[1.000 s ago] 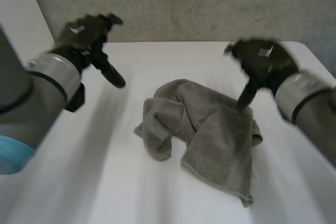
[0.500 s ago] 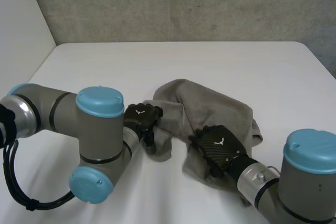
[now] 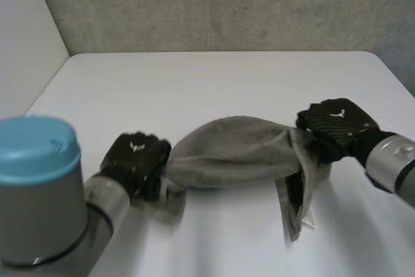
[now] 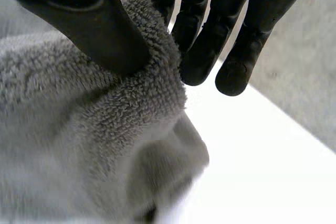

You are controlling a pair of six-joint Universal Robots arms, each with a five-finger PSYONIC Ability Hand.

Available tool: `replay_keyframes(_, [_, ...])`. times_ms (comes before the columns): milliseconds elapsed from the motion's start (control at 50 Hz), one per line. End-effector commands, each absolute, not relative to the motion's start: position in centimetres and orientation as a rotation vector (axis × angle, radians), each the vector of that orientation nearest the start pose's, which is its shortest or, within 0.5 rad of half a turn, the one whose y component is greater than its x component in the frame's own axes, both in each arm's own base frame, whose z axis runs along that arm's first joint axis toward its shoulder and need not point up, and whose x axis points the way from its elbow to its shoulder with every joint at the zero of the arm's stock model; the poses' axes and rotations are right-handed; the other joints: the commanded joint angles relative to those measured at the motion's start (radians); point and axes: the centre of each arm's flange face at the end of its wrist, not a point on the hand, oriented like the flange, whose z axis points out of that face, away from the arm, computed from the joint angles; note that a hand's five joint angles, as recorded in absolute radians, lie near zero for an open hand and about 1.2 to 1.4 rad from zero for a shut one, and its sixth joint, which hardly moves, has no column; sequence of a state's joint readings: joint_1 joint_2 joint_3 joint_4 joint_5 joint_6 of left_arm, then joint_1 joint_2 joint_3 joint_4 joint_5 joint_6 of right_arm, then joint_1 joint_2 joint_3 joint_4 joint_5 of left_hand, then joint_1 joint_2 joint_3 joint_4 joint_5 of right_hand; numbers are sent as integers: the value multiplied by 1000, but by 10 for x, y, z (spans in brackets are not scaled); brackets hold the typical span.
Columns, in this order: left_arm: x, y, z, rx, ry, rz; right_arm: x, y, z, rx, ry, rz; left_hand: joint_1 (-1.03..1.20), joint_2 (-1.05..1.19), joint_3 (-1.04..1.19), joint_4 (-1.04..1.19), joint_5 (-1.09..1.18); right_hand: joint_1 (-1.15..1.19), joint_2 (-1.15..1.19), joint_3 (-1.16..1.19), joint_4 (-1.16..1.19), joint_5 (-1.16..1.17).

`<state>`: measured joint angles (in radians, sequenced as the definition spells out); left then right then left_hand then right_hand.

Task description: Fold the towel.

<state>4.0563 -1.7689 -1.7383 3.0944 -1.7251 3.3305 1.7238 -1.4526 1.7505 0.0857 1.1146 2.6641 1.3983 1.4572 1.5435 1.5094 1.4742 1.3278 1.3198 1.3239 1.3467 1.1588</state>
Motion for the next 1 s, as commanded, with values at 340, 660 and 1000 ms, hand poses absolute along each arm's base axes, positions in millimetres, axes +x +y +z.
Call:
replay_keyframes(340, [-273, -160, 221, 1090, 2489, -1908, 201, -224, 228, -1002, 2237, -1703, -1197, -1255, -1342, -1308, -1447, -1153, -1145, -1149, -1172, -1159])
replay_keyframes(660, [-280, -210, 166, 1042, 2574, -1664, 198, -205, 182, -918, 2279, -1627, -1074, -1133, -1219, -1185, -1324, -1153, -1145, -1149, -1172, -1159])
replay_keyframes(1000, [-286, -213, 128, 1095, 2647, -1504, 200, -226, 159, -927, 2318, -1569, -554, -612, -699, -665, -804, -11, -3, -7, -30, -16])
